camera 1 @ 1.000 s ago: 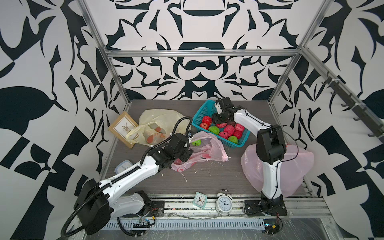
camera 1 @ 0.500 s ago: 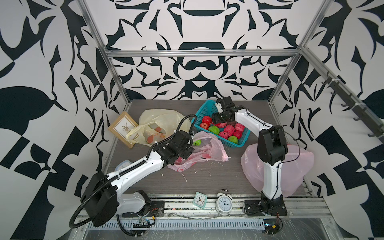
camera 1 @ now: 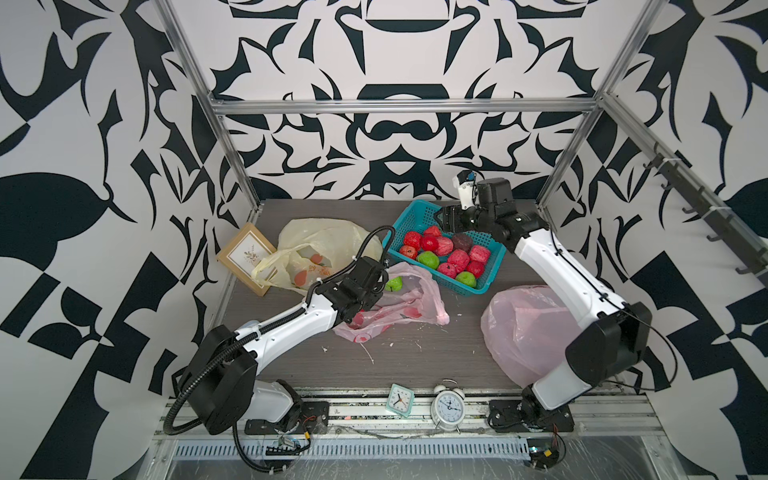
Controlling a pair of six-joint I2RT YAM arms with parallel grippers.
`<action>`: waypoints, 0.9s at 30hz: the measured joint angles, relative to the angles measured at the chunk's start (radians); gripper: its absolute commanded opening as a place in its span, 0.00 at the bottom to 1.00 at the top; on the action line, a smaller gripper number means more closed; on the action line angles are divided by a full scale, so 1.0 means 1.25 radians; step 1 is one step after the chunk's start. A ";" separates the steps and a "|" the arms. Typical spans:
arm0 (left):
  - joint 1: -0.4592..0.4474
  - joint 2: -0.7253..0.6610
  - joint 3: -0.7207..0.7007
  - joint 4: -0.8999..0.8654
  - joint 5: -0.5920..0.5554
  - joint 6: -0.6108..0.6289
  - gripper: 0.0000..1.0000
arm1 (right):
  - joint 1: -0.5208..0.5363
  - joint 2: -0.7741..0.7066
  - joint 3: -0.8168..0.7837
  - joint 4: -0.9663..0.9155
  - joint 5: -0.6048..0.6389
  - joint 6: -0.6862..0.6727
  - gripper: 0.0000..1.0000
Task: Untie the knot of a plastic bag & take out the apple
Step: Adjust the plastic bag at the center of the board.
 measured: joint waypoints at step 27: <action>0.112 -0.081 0.008 -0.067 0.228 -0.074 0.00 | 0.385 0.020 -0.298 0.036 -0.349 0.060 0.63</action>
